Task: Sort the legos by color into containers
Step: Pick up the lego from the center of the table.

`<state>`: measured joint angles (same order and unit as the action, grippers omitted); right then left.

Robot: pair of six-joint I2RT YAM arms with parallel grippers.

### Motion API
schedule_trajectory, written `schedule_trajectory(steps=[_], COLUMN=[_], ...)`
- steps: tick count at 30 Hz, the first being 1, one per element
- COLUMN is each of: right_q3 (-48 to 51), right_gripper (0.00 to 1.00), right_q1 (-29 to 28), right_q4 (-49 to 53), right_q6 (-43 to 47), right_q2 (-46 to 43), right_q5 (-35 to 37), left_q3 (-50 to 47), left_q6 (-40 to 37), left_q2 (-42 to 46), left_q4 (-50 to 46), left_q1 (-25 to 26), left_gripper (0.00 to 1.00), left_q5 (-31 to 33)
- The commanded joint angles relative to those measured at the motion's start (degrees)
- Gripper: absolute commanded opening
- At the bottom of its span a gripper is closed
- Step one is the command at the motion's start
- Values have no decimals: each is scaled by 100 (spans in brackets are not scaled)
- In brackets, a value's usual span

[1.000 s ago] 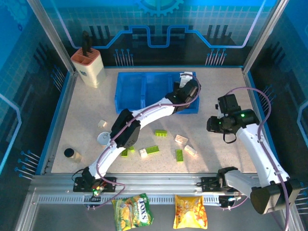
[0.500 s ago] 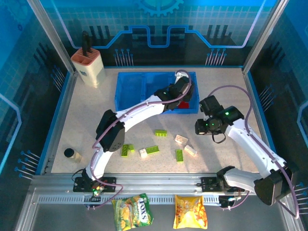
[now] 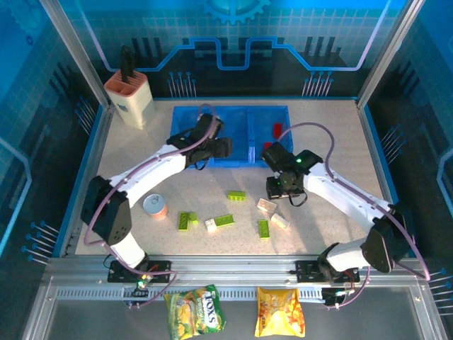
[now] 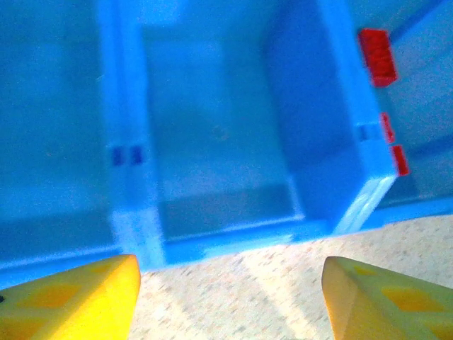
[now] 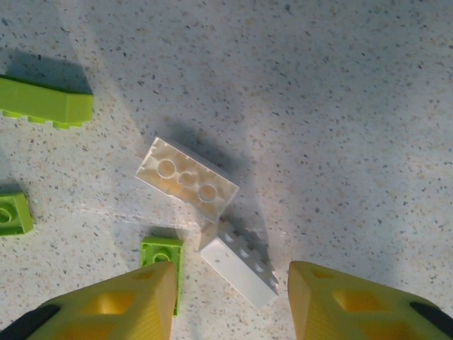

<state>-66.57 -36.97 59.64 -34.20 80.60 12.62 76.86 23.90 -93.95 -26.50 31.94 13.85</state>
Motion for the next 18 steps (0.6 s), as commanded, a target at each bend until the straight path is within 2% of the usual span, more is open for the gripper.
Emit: schedule_trajectory(steps=[1,10,14,18], right_q3=[-437,-1301,-1520,-1762], right_gripper=[47,58,62,72], right_q1=[-278,-1110,-1337,-1488], right_q4=[-112,-275,-378,-394], right_q6=[-456,-1778,-2257,-2685], right_q2=[413,1506,1900,2283], right_q5=[371,1248,1435,1458], left_q3=[-435,-1233,-1184,-1078], left_q6=[-61,-507,-897,-1187], left_q2=[608,1765,2123,2361], left_q4=[-274,-968,-1452,-1841], left_q1=[-275,-1362,-1589,-1852], left_gripper=[70,73,74,76], left_q5=[-306,-759,-512,-508])
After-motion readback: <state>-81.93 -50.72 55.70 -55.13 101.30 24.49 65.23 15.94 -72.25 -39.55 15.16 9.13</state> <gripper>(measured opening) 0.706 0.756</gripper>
